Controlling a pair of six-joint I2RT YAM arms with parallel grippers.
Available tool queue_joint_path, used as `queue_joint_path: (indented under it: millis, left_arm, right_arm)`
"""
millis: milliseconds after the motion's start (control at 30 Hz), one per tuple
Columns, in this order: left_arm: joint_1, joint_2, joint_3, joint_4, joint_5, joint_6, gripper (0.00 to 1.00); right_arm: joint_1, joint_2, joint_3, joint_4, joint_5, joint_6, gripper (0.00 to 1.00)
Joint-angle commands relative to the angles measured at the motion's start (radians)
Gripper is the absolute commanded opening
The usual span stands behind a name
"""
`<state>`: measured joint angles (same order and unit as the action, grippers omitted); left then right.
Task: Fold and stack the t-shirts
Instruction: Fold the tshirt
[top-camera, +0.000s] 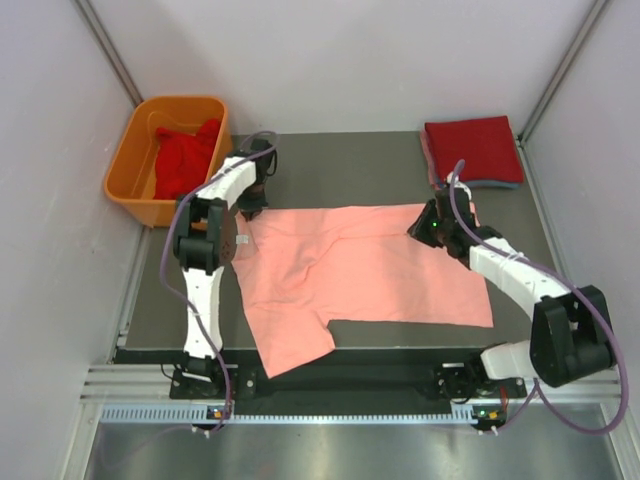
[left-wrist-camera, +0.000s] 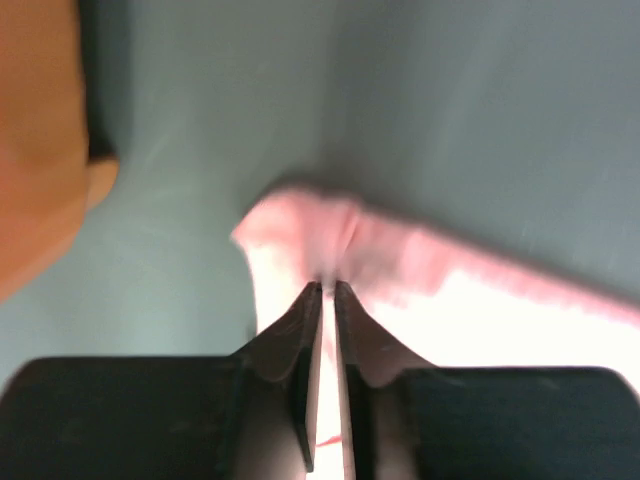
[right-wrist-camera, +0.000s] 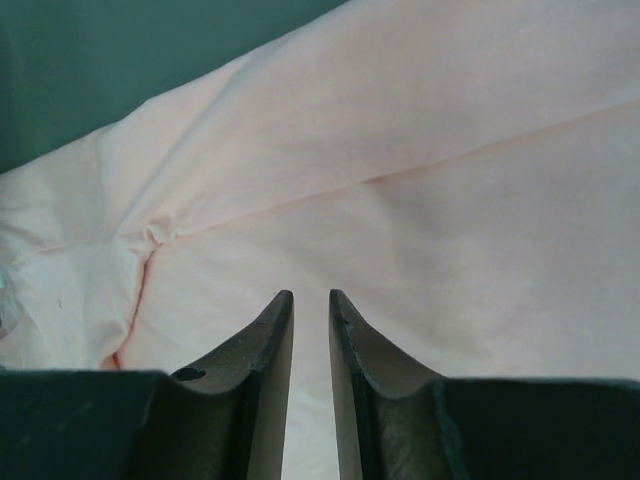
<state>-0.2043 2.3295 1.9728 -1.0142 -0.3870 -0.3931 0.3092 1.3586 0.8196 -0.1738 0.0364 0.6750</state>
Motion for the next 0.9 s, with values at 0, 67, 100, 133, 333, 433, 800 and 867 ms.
queue_joint_path:
  millis: [0, 67, 100, 133, 333, 433, 800, 867]
  left_arm:
    - [-0.001, -0.234, -0.147, 0.066, 0.083, -0.012, 0.16]
    - [-0.029, -0.399, -0.251, 0.06, 0.092, -0.026, 0.19]
    - [-0.041, -0.454, -0.361, 0.06, 0.088, -0.044, 0.23]
    - [-0.076, -0.51, -0.417, 0.051, 0.082, -0.056, 0.25]
    - [-0.316, -0.807, -0.73, -0.078, 0.105, -0.27, 0.32]
    - [-0.469, -0.921, -0.847, -0.124, 0.128, -0.449, 0.36]
    - [-0.891, -0.987, -1.068, -0.221, 0.174, -0.9, 0.46]
    - [-0.908, -1.042, -1.135, -0.158, 0.236, -0.92, 0.46]
  right_arm:
    - [-0.013, -0.081, 0.004, -0.064, -0.016, -0.011, 0.22]
    - [-0.015, -0.133, -0.037, -0.064, -0.033, -0.014, 0.23]
    - [-0.013, -0.148, -0.051, -0.062, -0.032, -0.014, 0.23]
    - [-0.013, -0.177, -0.074, -0.059, -0.061, -0.017, 0.23]
    - [-0.019, -0.277, -0.149, -0.021, -0.112, -0.012, 0.24]
    - [-0.024, -0.325, -0.174, -0.013, -0.136, -0.017, 0.25]
    - [-0.022, -0.392, -0.215, -0.012, -0.219, -0.045, 0.26]
    - [-0.025, -0.397, -0.226, -0.004, -0.221, -0.048, 0.26]
